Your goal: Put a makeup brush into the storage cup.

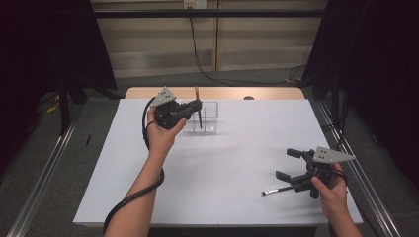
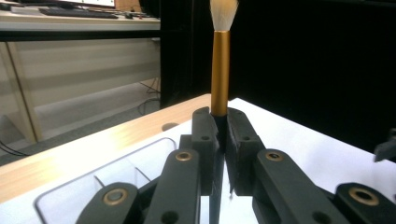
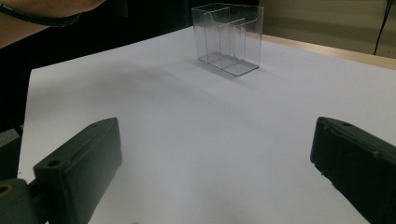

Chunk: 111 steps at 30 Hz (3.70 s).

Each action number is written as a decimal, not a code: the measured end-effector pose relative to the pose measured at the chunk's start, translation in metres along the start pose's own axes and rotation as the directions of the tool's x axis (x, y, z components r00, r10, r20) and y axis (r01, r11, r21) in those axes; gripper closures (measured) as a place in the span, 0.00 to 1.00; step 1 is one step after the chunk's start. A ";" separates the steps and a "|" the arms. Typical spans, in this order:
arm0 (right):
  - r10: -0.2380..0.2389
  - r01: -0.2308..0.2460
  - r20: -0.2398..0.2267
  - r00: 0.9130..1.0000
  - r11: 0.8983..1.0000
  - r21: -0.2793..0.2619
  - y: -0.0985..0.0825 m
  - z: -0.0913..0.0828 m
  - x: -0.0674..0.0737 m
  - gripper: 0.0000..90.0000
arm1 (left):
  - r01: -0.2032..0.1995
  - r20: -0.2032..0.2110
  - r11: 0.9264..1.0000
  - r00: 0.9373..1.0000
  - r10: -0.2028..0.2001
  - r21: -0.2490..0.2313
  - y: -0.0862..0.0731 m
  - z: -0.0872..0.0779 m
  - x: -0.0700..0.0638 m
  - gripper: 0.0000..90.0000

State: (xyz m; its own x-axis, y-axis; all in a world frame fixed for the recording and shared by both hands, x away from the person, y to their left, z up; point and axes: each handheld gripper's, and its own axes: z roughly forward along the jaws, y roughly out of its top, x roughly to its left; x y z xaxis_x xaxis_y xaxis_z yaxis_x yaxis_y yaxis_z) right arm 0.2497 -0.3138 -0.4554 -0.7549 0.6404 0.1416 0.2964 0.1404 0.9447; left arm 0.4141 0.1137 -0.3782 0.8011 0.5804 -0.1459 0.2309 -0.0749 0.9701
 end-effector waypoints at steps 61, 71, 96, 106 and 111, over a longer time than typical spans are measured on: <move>-0.008 0.008 -0.014 1.000 1.000 -0.015 0.001 0.000 0.000 0.02 | -0.029 -0.200 0.999 0.979 0.033 0.021 0.007 0.018 0.044 0.92; -0.008 0.008 -0.016 1.000 1.000 -0.017 0.001 0.000 0.000 0.02 | -0.016 -0.202 1.000 0.979 0.021 0.025 0.000 0.021 0.045 0.92; -0.015 0.015 -0.014 1.000 1.000 -0.019 0.002 0.000 0.001 0.02 | 0.086 -0.154 0.996 0.985 -0.081 0.025 -0.014 0.012 0.046 0.54; -0.023 0.023 -0.023 0.999 1.000 -0.016 0.003 0.003 0.003 0.02 | 0.081 -0.129 0.997 0.988 -0.079 0.013 -0.015 -0.001 0.039 0.23; -0.022 0.022 -0.024 0.999 1.000 -0.014 0.002 0.004 0.003 0.02 | 0.078 -0.108 0.997 0.991 -0.076 0.011 -0.019 -0.005 0.036 0.17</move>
State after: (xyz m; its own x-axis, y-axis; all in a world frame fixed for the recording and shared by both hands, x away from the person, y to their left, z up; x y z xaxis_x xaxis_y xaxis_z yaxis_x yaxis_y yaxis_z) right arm 0.2503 -0.3083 -0.4538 -0.7749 0.6191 0.1273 0.2712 0.1438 0.9517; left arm 0.4357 0.1397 -0.4008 0.7170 0.6684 -0.1978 0.2990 -0.0387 0.9535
